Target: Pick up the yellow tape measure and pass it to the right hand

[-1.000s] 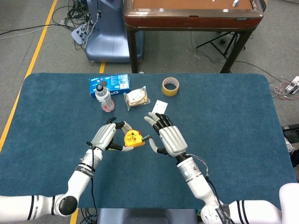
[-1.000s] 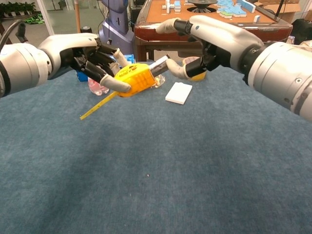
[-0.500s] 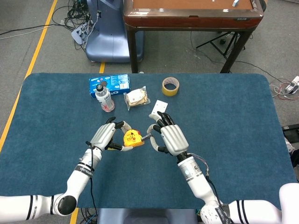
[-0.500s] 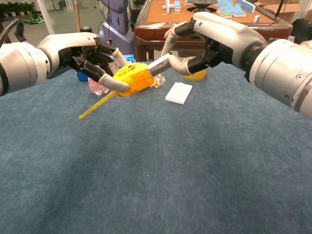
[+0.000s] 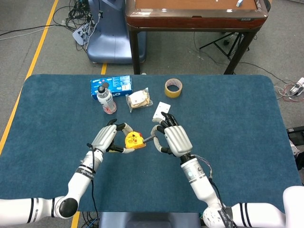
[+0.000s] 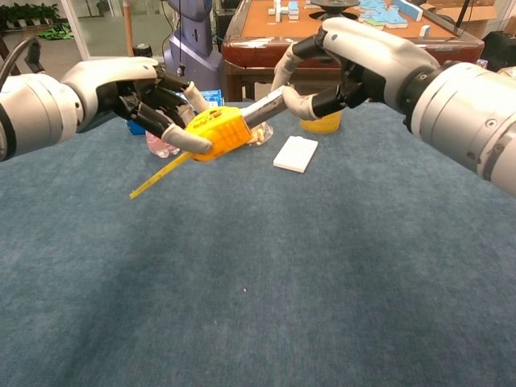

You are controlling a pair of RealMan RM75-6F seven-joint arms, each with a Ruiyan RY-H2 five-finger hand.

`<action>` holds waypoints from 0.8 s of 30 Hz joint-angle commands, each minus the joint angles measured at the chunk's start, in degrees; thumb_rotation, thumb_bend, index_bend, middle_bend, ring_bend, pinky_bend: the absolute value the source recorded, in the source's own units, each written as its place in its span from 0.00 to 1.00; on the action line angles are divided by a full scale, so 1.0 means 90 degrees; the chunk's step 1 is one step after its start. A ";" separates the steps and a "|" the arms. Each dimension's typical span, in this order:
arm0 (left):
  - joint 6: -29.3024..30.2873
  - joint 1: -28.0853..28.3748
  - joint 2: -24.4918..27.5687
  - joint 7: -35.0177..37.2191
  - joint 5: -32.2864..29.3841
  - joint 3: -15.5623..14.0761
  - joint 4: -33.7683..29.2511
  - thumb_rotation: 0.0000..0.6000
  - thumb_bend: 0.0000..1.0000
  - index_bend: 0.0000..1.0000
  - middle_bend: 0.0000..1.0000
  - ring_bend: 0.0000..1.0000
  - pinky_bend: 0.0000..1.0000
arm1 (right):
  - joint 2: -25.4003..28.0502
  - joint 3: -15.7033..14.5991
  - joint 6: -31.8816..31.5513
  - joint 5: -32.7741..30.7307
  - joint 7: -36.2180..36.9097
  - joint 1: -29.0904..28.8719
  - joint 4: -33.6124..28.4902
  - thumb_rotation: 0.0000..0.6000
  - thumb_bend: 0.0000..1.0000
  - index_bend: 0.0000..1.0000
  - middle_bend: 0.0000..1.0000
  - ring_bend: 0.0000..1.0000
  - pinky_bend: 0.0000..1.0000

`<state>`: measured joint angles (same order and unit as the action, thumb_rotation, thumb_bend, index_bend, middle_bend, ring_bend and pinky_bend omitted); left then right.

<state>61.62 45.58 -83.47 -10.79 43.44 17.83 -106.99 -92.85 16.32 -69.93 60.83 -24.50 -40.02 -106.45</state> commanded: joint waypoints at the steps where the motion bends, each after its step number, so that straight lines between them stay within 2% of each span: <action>1: -0.0022 -0.0003 -0.0004 0.0022 -0.0007 -0.0004 0.0045 1.00 0.07 0.52 0.52 0.31 0.00 | 0.0000 0.0010 -0.0025 0.0015 0.0032 0.0011 0.0012 1.00 0.72 0.57 0.24 0.02 0.00; 10: -0.0190 -0.0073 0.0031 0.0173 0.0048 -0.0107 0.0319 1.00 0.07 0.52 0.52 0.31 0.00 | 0.0402 0.0053 -0.0151 0.0131 0.0260 0.0201 -0.0195 1.00 0.75 0.59 0.25 0.03 0.00; 24: -0.0633 -0.0363 0.0283 0.0568 0.0076 -0.0380 0.0921 1.00 0.07 0.52 0.52 0.31 0.00 | 0.2021 0.0408 -0.0210 0.0011 0.0865 0.0708 -0.0949 1.00 0.75 0.59 0.25 0.03 0.00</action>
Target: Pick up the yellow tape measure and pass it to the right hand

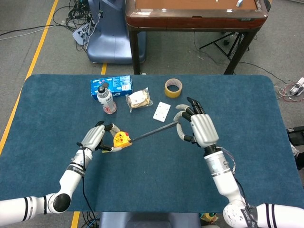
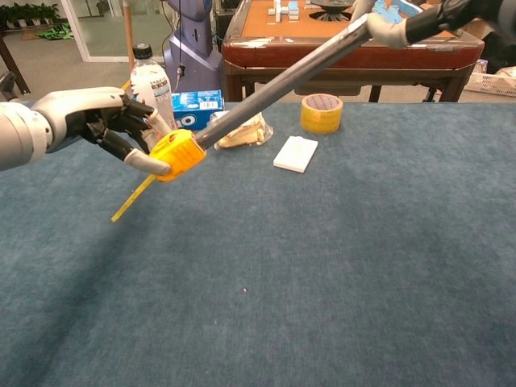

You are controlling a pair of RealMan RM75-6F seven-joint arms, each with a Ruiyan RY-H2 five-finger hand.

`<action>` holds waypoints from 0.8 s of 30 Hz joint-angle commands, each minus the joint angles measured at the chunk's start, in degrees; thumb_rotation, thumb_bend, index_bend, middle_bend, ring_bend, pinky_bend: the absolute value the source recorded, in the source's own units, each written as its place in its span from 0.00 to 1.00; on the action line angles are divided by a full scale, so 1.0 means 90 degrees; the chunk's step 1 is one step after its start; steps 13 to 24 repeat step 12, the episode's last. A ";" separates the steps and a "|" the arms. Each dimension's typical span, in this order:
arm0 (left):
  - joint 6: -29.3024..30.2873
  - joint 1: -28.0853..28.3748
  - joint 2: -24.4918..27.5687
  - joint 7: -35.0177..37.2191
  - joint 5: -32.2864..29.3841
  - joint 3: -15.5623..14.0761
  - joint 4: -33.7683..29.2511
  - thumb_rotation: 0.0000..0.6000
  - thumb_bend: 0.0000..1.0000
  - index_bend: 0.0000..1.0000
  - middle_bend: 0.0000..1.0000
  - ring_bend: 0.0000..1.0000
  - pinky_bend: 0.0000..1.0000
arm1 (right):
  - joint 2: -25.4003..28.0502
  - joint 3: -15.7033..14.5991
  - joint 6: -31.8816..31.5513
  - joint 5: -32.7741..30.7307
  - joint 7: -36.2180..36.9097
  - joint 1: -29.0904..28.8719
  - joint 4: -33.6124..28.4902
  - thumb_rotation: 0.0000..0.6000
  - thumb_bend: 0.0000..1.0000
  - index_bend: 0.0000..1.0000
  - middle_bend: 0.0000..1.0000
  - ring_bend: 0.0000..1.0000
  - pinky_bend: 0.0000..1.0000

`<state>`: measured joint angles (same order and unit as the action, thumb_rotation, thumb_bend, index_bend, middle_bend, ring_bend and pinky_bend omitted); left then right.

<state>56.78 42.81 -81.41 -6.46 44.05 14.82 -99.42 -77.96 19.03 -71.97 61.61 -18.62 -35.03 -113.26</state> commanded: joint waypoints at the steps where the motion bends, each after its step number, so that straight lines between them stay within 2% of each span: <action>1: -0.0134 -0.0078 0.0074 0.0120 0.0011 -0.0068 0.0110 1.00 0.07 0.52 0.52 0.31 0.00 | 0.0488 0.0130 0.0014 -0.0083 0.0262 0.0194 -0.0237 1.00 0.75 0.59 0.25 0.03 0.00; 12: -0.0430 -0.0283 0.0289 0.0468 0.0114 -0.0163 0.0325 1.00 0.07 0.52 0.52 0.31 0.00 | 0.1699 0.0300 -0.0074 -0.0050 0.0971 0.0700 -0.0519 1.00 0.75 0.60 0.26 0.03 0.00; 24: -0.0430 -0.0283 0.0289 0.0468 0.0114 -0.0163 0.0325 1.00 0.07 0.52 0.52 0.31 0.00 | 0.1699 0.0300 -0.0074 -0.0050 0.0971 0.0700 -0.0519 1.00 0.75 0.60 0.26 0.03 0.00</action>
